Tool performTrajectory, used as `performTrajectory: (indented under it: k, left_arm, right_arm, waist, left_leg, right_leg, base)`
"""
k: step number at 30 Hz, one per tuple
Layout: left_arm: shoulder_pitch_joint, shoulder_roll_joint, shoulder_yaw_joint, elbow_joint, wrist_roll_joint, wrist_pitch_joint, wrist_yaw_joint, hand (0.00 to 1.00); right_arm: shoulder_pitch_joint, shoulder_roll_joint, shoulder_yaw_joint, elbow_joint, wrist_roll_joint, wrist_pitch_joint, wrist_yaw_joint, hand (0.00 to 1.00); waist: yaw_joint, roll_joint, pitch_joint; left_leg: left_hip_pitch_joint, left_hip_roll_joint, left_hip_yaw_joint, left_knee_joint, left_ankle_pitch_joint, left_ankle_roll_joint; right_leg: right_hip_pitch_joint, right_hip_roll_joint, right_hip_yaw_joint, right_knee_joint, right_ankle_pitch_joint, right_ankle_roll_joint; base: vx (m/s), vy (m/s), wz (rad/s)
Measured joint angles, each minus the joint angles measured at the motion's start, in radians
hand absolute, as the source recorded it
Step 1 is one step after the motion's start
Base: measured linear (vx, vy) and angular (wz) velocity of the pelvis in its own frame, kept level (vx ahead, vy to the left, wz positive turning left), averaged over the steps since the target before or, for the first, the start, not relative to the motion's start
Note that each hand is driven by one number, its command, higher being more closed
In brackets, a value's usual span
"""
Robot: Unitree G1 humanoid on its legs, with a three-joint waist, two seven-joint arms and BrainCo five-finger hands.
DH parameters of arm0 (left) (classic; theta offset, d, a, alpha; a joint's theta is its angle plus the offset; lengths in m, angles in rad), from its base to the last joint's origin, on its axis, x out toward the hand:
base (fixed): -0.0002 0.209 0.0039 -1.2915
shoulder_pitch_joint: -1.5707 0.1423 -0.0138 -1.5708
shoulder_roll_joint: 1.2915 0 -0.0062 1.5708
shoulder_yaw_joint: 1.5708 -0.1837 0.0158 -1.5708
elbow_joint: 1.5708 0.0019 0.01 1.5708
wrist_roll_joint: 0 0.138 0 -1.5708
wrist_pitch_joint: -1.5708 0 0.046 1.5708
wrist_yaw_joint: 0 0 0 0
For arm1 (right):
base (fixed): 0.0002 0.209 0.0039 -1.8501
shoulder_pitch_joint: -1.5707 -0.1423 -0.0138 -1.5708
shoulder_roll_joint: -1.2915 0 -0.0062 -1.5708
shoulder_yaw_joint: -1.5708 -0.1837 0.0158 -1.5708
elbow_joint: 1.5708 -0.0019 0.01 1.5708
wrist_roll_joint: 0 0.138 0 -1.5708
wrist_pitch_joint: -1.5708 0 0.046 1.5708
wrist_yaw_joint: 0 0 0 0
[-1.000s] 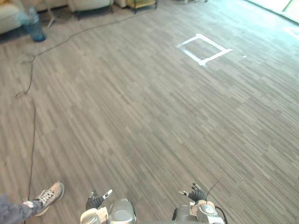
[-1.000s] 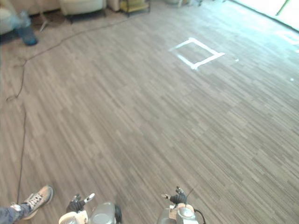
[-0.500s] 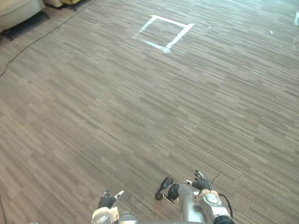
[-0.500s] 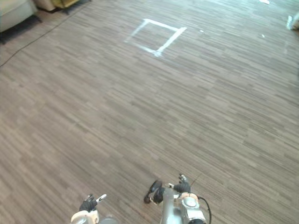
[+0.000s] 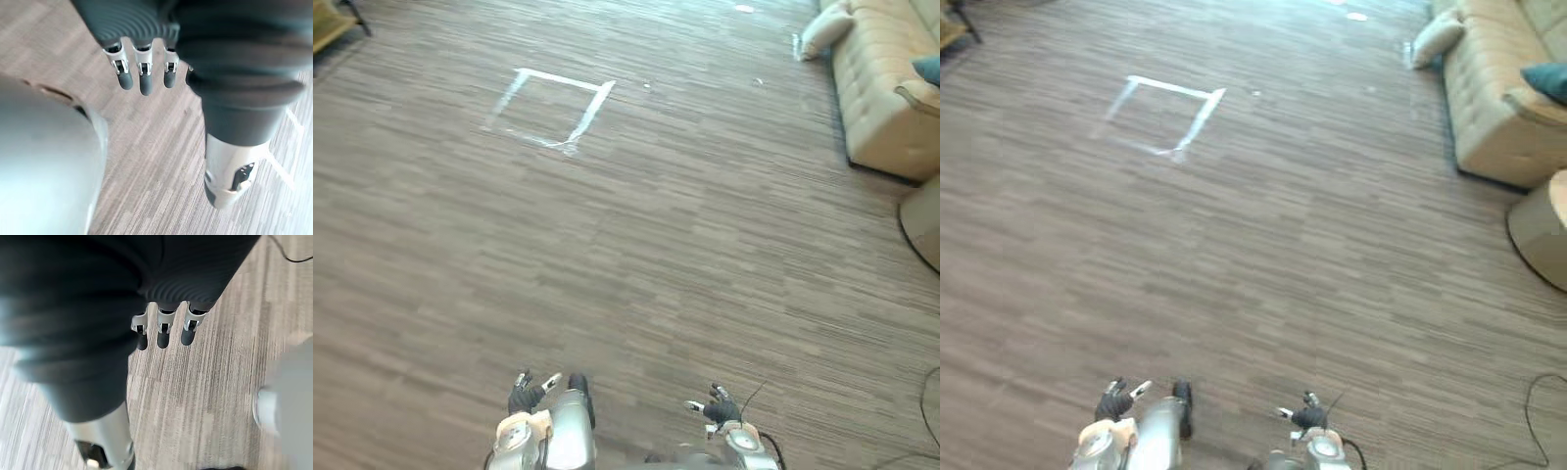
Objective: Pick up cushions and gather them together orderly.
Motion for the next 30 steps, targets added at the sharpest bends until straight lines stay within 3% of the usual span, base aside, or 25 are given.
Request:
performTrajectory:
  k: [2, 4, 5, 7, 8, 9, 10, 11, 12, 13, 14, 15, 16, 17, 19, 21, 23, 24, 27, 28, 29, 30]
  left_arm:
    - [0.012, 0.003, -0.002, 0.010, 0.002, 0.008, 0.002, 0.00]
    - [0.021, 0.004, -0.006, 0.012, 0.002, 0.011, 0.001, 0.00]
    - [0.024, 0.003, -0.011, 0.015, 0.002, 0.012, 0.000, 0.00]
    - [0.024, -0.004, -0.024, 0.017, 0.007, 0.013, -0.002, 0.00]
    - [0.024, -0.011, -0.024, 0.020, 0.021, 0.012, -0.003, 0.00]
    - [0.024, -0.013, -0.025, 0.023, 0.023, 0.012, -0.003, 0.00]
    - [0.025, -0.016, -0.025, 0.029, 0.025, 0.012, -0.003, 0.00]
    - [0.023, -0.023, -0.025, 0.042, 0.037, 0.012, -0.004, 0.00]
    - [0.024, -0.027, -0.027, 0.049, 0.042, 0.011, -0.005, 0.00]
    - [0.033, -0.038, -0.032, 0.054, 0.050, 0.011, -0.008, 0.00]
    - [0.026, -0.048, -0.032, 0.057, 0.051, 0.010, -0.012, 0.00]
    - [0.021, -0.051, -0.031, 0.060, 0.051, 0.011, -0.013, 0.00]
    - [0.016, -0.063, -0.032, 0.059, 0.052, 0.010, -0.017, 0.00]
    - [0.015, -0.060, -0.031, 0.056, 0.051, 0.008, -0.023, 0.00]
    - [0.015, -0.047, -0.031, 0.045, 0.055, 0.004, -0.024, 0.00]
    - [0.014, -0.036, -0.031, 0.021, 0.059, -0.009, -0.024, 0.00]
    - [0.006, -0.034, -0.027, -0.009, 0.058, -0.012, -0.023, 0.00]
    - [0.003, -0.037, -0.022, -0.029, 0.058, -0.014, -0.023, 0.00]
    - [0.003, -0.046, -0.022, -0.036, 0.055, -0.014, -0.014, 0.00]
    - [0.002, -0.047, -0.022, -0.042, 0.051, -0.014, -0.014, 0.00]
    - [0.002, -0.040, -0.018, -0.057, 0.049, -0.016, -0.010, 0.00]
    - [0.001, -0.027, -0.013, -0.071, 0.049, -0.017, -0.010, 0.00]
  right_arm:
    - [-0.001, -0.005, 0.002, -0.002, 0.000, 0.000, 0.005, 0.00]
    - [-0.013, -0.005, 0.003, -0.003, -0.001, -0.001, 0.006, 0.00]
    - [-0.028, -0.008, 0.004, -0.003, -0.002, 0.000, 0.009, 0.00]
    - [-0.051, -0.020, 0.003, -0.009, -0.002, 0.000, 0.013, 0.00]
    - [-0.058, -0.027, 0.003, -0.021, -0.002, 0.004, 0.013, 0.00]
    - [-0.054, -0.028, 0.003, -0.026, -0.002, 0.004, 0.013, 0.00]
    - [-0.042, -0.032, 0.003, -0.034, -0.005, 0.004, 0.014, 0.00]
    - [-0.036, -0.046, 0.004, -0.037, -0.013, 0.004, 0.015, 0.00]
    - [-0.036, -0.052, 0.004, -0.037, -0.026, 0.004, 0.016, 0.00]
    - [-0.034, -0.053, 0.001, -0.038, -0.037, 0.004, 0.018, 0.00]
    - [-0.035, -0.064, 0.001, -0.041, -0.039, 0.003, 0.021, 0.00]
    - [-0.035, -0.070, 0.002, -0.042, -0.039, 0.003, 0.023, 0.00]
    - [-0.039, -0.083, 0.004, -0.034, -0.039, 0.008, 0.023, 0.00]
    - [-0.034, -0.078, 0.011, -0.024, -0.038, 0.014, 0.023, 0.00]
    - [-0.028, -0.066, 0.017, -0.017, -0.038, 0.014, 0.022, 0.00]
    - [-0.026, -0.052, 0.030, -0.015, -0.036, 0.014, 0.021, 0.00]
    - [-0.035, -0.043, 0.039, -0.001, -0.036, 0.014, 0.017, 0.00]
    - [-0.032, -0.041, 0.038, 0.008, -0.036, 0.017, 0.013, 0.00]
    - [-0.033, -0.042, 0.042, 0.008, -0.036, 0.016, 0.008, 0.00]
    - [-0.035, -0.041, 0.042, 0.009, -0.036, 0.015, 0.005, 0.00]
    - [-0.036, -0.023, 0.043, 0.008, -0.036, 0.014, 0.003, 0.00]
    - [-0.033, -0.012, 0.043, 0.007, -0.036, 0.010, 0.001, 0.00]
  waist:
    - [-0.005, 0.005, -0.003]
    - [-0.005, 0.009, -0.003]
    - [-0.005, 0.018, -0.001]
    - [-0.014, 0.041, 0.013]
    - [-0.017, 0.049, 0.017]
    - [-0.019, 0.048, 0.017]
    - [-0.022, 0.045, 0.015]
    - [-0.032, 0.047, 0.009]
    - [-0.036, 0.066, -0.001]
    - [-0.042, 0.087, -0.034]
    - [-0.046, 0.105, -0.028]
    - [-0.046, 0.119, -0.025]
    - [-0.043, 0.148, -0.021]
    - [-0.042, 0.151, -0.015]
    - [-0.039, 0.130, -0.004]
    - [-0.031, 0.113, -0.004]
    - [-0.006, 0.105, 0.003]
    - [0.014, 0.095, 0.008]
    - [0.021, 0.099, 0.009]
    - [0.031, 0.094, 0.008]
    - [0.046, 0.063, -0.005]
    - [0.047, 0.031, -0.012]
  left_leg:
    - [0.112, 0.001, 0.016, -0.054, -0.026, -0.004]
    - [0.195, 0.003, 0.043, -0.118, -0.024, -0.015]
    - [0.248, 0.007, 0.067, -0.168, -0.023, -0.018]
    - [0.306, 0.023, 0.099, -0.224, -0.027, -0.033]
    - [0.352, 0.026, 0.122, -0.260, -0.030, -0.055]
    - [0.374, 0.022, 0.130, -0.272, -0.034, -0.072]
    - [0.420, 0.015, 0.136, -0.283, -0.062, -0.117]
    - [0.470, 0.021, 0.124, -0.283, -0.081, -0.146]
    - [0.479, 0.033, 0.116, -0.274, -0.082, -0.149]
    - [0.428, 0.069, 0.090, -0.166, -0.079, -0.154]
    - [0.360, 0.120, 0.055, 0.045, -0.049, -0.185]
    - [0.323, 0.146, 0.035, 0.148, -0.023, -0.183]
    - [0.226, 0.209, -0.010, 0.412, 0.002, -0.174]
    - [0.150, 0.247, -0.022, 0.630, -0.019, -0.174]
    - [0.084, 0.243, -0.022, 0.705, -0.040, -0.151]
    - [-0.039, 0.216, 0.003, 0.644, -0.054, -0.129]
    - [-0.145, 0.170, 0.025, 0.415, -0.061, -0.104]
    - [-0.177, 0.113, 0.026, 0.123, -0.013, -0.096]
    - [-0.185, 0.075, 0.023, -0.231, 0.138, -0.127]
    - [-0.190, 0.076, 0.020, -0.210, 0.195, -0.108]
    - [-0.199, 0.058, 0.018, -0.163, 0.255, -0.076]
    - [-0.238, 0.042, -0.004, -0.060, 0.224, -0.030]
  right_leg:
    - [-0.064, -0.010, -0.032, 0.058, -0.033, -0.019]
    - [-0.138, -0.012, -0.089, -0.008, -0.066, -0.035]
    - [-0.204, 0.001, -0.139, -0.122, -0.069, -0.046]
    - [-0.280, 0.045, -0.183, -0.332, -0.016, -0.063]
    - [-0.309, 0.088, -0.191, -0.515, 0.078, -0.066]
    - [-0.318, 0.099, -0.191, -0.580, 0.120, -0.069]
    - [-0.321, 0.116, -0.183, -0.654, 0.186, -0.094]
    - [-0.328, 0.123, -0.128, -0.594, 0.300, -0.191]
    - [-0.353, 0.124, -0.112, -0.521, 0.273, -0.202]
    - [-0.395, 0.122, -0.107, -0.415, 0.179, -0.204]
    - [-0.376, 0.132, -0.113, -0.370, 0.119, -0.211]
    - [-0.356, 0.145, -0.114, -0.372, 0.104, -0.216]
    - [-0.289, 0.187, -0.111, -0.400, 0.079, -0.224]
    - [-0.184, 0.227, -0.094, -0.461, 0.060, -0.222]
    - [-0.075, 0.247, -0.073, -0.534, 0.051, -0.211]
    - [0.033, 0.261, -0.032, -0.631, 0.034, -0.200]
    - [0.099, 0.262, 0.014, -0.691, 0.041, -0.173]
    - [0.156, 0.249, 0.039, -0.738, 0.028, -0.146]
    - [0.232, 0.253, 0.077, -0.802, -0.004, -0.091]
    - [0.249, 0.251, 0.092, -0.811, -0.014, -0.081]
    - [0.263, 0.220, 0.117, -0.806, -0.039, -0.058]
    - [0.247, 0.187, 0.133, -0.741, -0.051, -0.044]
  base:
    - [0.52, 0.094, 0.02]
    - [0.51, 0.054, -0.21]
    - [0.50, 0.020, -0.39]
    - [0.49, -0.002, -0.33]
    - [0.42, -0.024, -0.14]
    - [0.58, -0.054, -0.08]
    - [0.63, -0.099, 0.11]
    - [0.80, -0.148, 0.09]
    - [0.81, -0.206, -0.02]
    - [0.81, -0.276, -0.23]
    - [0.65, -0.261, -0.23]
    - [0.61, -0.223, -0.26]
    - [0.58, -0.149, -0.30]
    - [0.56, -0.128, -0.31]
    - [0.53, -0.114, -0.29]
    - [0.48, -0.074, -0.46]
    - [0.58, 0.044, -0.74]
    - [0.61, 0.121, -0.69]
    - [0.46, 0.175, -0.45]
    - [0.58, 0.276, -0.63]
    - [0.62, 0.245, -0.59]
    - [0.65, 0.236, -0.50]
